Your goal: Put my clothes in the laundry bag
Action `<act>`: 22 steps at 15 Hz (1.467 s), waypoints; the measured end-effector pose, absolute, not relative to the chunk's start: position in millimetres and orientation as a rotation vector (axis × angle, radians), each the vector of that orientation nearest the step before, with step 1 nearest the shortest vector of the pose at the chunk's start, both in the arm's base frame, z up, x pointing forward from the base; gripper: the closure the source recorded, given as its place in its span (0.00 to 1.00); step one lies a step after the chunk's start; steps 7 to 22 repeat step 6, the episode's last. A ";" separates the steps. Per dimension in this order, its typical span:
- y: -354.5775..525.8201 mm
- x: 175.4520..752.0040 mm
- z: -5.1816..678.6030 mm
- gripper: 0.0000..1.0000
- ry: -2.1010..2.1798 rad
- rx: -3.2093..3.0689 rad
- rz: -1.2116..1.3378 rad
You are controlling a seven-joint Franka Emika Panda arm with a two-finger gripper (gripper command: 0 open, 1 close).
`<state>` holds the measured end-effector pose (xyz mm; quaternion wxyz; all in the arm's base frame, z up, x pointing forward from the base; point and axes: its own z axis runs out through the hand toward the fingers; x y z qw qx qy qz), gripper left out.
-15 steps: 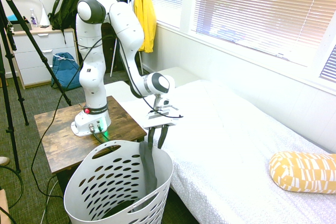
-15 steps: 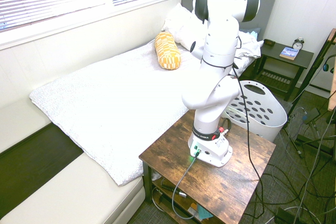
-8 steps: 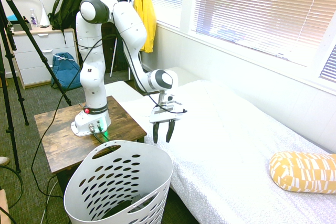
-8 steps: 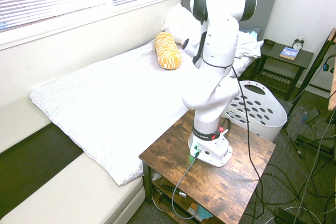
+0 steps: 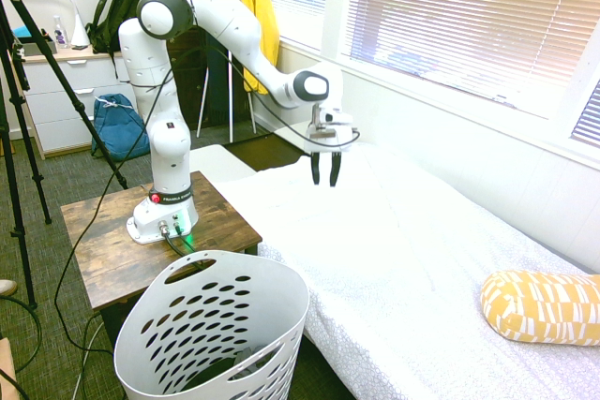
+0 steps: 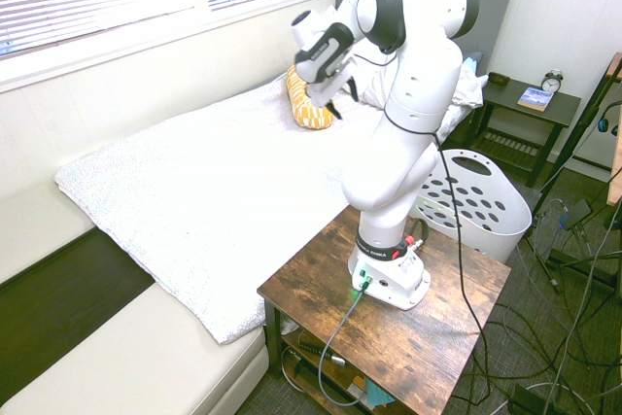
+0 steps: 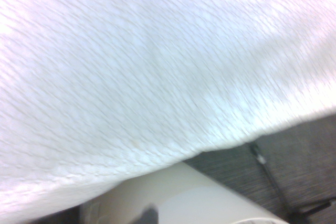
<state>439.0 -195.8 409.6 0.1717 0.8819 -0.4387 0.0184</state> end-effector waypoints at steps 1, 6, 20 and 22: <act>-151.9 466.7 422.7 0.00 -1.258 2.593 0.086; 24.4 551.0 460.3 0.00 -1.144 2.971 0.140; 24.4 551.0 460.3 0.00 -1.144 2.971 0.140; 24.4 551.0 460.3 0.00 -1.144 2.971 0.140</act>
